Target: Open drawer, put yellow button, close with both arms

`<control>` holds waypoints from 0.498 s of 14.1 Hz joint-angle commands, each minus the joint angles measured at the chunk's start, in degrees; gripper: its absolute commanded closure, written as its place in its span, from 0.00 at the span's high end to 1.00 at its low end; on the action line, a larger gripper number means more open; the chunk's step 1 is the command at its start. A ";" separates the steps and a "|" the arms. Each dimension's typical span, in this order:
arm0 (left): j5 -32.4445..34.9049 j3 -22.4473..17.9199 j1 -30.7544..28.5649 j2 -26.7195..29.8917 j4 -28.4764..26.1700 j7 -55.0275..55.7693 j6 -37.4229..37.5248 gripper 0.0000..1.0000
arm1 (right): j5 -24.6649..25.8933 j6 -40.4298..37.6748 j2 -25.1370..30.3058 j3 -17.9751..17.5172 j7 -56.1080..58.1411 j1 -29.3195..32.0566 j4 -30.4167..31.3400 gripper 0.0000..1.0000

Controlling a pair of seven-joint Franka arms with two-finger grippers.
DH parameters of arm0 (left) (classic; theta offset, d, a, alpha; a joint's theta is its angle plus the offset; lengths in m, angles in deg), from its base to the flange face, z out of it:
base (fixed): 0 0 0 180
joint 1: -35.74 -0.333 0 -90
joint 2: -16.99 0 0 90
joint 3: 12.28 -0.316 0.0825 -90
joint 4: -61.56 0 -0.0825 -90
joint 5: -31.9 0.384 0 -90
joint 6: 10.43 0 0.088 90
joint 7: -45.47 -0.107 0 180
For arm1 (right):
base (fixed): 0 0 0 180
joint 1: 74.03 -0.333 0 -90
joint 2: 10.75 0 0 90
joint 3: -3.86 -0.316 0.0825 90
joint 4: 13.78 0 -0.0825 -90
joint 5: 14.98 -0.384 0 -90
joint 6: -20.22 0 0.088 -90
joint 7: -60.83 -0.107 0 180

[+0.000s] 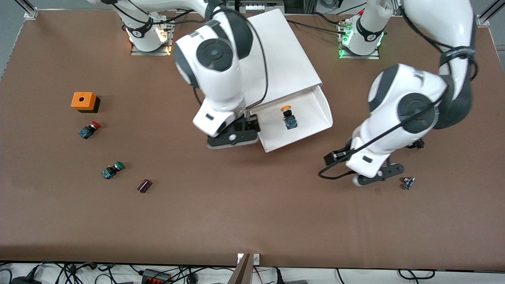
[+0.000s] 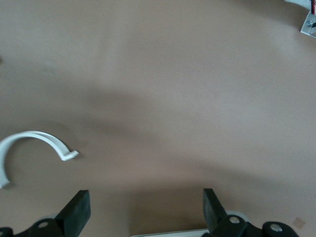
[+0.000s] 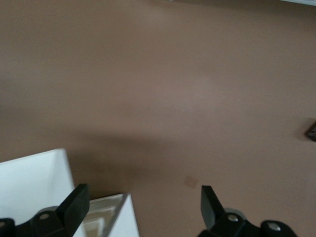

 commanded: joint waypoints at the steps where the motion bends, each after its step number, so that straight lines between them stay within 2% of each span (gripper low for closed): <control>1: -0.78 0.63 1.55 0.87 -5.97 4.97 -5.93 1.00 | 0.07 -5.21 1.28 -0.53 5.23 5.83 0.26 1.00; 3: -0.69 0.82 3.48 0.96 -8.17 8.13 -8.49 1.00 | -0.10 -8.55 1.37 -0.53 10.07 10.30 0.53 1.00; 7: -0.61 1.34 5.33 2.36 -13.18 8.41 -9.82 1.00 | -0.37 -11.99 2.60 -0.53 12.02 17.78 1.40 1.00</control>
